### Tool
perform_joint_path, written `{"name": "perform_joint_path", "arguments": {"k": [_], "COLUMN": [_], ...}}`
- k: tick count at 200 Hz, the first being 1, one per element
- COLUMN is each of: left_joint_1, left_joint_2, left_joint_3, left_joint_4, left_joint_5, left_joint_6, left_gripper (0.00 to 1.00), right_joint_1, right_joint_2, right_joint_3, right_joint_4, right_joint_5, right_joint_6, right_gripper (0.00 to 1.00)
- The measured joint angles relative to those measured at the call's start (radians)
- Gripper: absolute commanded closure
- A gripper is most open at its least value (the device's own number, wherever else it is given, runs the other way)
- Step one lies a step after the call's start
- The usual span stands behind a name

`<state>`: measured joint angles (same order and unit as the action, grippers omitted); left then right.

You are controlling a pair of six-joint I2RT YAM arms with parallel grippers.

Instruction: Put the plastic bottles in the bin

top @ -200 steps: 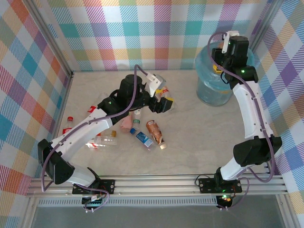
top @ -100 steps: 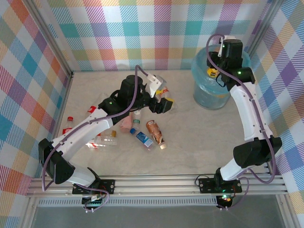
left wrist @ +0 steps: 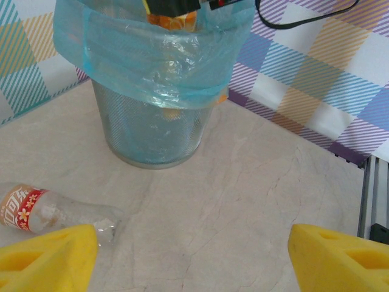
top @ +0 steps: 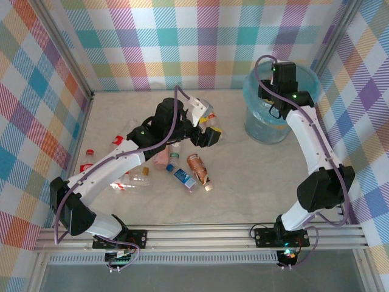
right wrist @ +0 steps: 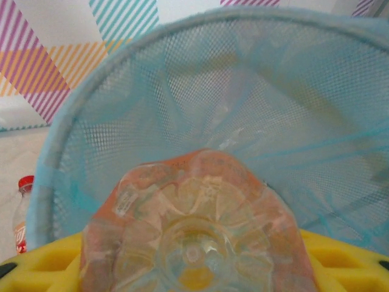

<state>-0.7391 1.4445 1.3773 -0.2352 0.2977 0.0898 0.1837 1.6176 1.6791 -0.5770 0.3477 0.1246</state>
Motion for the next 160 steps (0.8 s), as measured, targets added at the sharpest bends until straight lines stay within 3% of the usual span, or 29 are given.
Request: {"name": "perform_joint_path", "arguments": {"k": [21,71,160], "left_joint_1": [0.000,0.000,0.000], "left_joint_2": [0.000,0.000,0.000], "left_joint_3": [-0.001,-0.003,0.010], "left_joint_4": [0.000,0.000,-0.067], "left_joint_5": [0.000,0.000,-0.062], "left_joint_6": [0.000,0.000,-0.020], "left_gripper": [0.18,0.18,0.19], "right_joint_1": [0.000,0.000,0.001], "right_joint_2": [0.032,0.050,-0.021], "right_joint_3": [0.000,0.000,0.018], "right_joint_4": [0.005,0.020,-0.028], "right_joint_5": [0.000,0.000,-0.055], "right_joint_6": [0.008,0.018,0.026], "right_gripper": [0.30,0.25,0.27]}}
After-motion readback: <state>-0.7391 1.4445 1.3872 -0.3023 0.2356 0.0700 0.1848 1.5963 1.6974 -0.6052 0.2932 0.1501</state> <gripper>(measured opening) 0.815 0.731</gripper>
